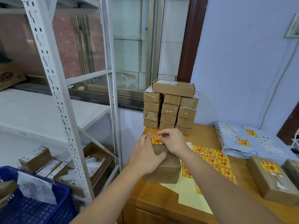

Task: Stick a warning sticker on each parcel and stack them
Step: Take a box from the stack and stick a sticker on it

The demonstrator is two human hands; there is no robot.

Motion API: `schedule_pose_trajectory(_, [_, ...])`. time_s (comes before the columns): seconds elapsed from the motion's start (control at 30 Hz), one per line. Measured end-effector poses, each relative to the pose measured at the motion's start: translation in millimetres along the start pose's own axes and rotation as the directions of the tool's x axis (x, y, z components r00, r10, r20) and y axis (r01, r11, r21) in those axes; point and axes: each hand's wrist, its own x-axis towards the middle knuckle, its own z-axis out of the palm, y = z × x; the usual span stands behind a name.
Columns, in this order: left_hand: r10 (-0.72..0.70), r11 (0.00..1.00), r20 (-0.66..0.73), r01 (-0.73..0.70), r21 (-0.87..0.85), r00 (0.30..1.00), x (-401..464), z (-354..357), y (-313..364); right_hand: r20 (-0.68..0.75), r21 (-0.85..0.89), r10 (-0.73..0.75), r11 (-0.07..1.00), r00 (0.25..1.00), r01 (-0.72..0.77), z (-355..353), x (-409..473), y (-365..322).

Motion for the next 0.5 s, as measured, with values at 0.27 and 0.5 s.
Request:
schedule_pose_trajectory(0.27, [0.095, 0.982, 0.037, -0.100, 0.160, 0.995, -2.4, -3.6, 2.3, 0.014, -0.035, -0.015, 0.999, 1.000, 0.015, -0.6, 1.2, 1.0])
schedule_pose_trajectory(0.5, [0.127, 0.960, 0.070, -0.140, 0.244, 0.989, -1.0, -3.5, 4.4, 0.004, -0.013, -0.016, 1.000, 1.000, 0.016, -1.6, -1.5, 1.3])
